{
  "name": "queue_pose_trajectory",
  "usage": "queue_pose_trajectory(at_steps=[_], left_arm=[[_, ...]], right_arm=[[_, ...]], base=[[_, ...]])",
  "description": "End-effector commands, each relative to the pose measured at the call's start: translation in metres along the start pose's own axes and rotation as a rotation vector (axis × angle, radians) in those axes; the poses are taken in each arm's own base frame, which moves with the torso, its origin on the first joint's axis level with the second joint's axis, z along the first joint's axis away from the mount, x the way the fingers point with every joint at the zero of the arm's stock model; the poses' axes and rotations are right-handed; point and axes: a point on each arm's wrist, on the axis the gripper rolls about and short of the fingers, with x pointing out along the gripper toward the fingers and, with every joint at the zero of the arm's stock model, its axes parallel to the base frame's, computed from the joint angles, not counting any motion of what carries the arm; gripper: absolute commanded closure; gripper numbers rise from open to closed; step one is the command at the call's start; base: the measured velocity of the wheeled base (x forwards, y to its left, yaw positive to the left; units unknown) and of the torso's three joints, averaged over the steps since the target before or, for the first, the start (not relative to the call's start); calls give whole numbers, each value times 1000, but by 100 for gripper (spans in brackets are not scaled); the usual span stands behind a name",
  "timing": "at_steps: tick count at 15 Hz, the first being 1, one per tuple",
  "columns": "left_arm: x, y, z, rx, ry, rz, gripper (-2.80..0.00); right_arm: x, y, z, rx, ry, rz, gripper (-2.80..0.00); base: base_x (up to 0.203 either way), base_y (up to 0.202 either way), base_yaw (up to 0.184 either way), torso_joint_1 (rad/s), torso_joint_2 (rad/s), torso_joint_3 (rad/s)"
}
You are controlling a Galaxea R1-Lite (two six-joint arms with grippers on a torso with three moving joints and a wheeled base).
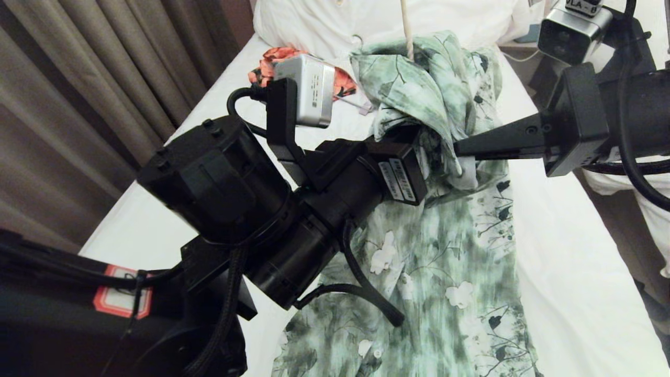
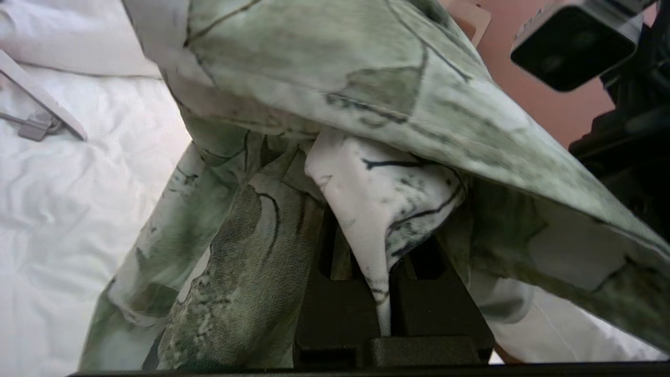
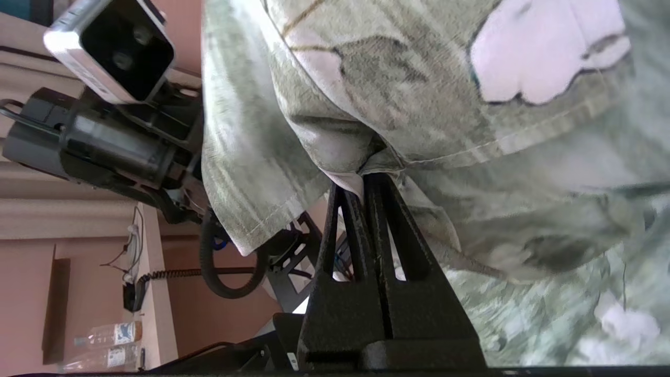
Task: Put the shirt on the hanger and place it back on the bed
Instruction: Hook the other side of the shirt onto the hanger
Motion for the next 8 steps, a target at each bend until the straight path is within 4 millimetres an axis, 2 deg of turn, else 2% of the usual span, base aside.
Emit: queue_pose_trajectory(at_steps=[1, 2, 3, 4, 8], left_arm=[[-1, 0, 5, -5, -19, 0, 0], [-1, 0, 6, -8, -29, -2, 0], [-2, 0, 10, -14, -60, -4, 0], [-2, 0, 12, -17, -77, -5, 0], [-3, 1, 17, -17, -89, -3, 0]], right_arm=[[0, -1, -2, 7, 8, 2, 0], [0, 0, -2, 6, 4, -6, 0], [-1, -1, -2, 4, -9, -36, -265], [-1, 0, -1, 3, -19, -52, -280], [-10, 7, -1, -12, -41, -48, -280]], base=[[0, 0, 0, 0, 0, 0], [0, 0, 0, 0, 0, 0], [0, 0, 0, 0, 0, 0], [0, 0, 0, 0, 0, 0], [0, 0, 0, 0, 0, 0]])
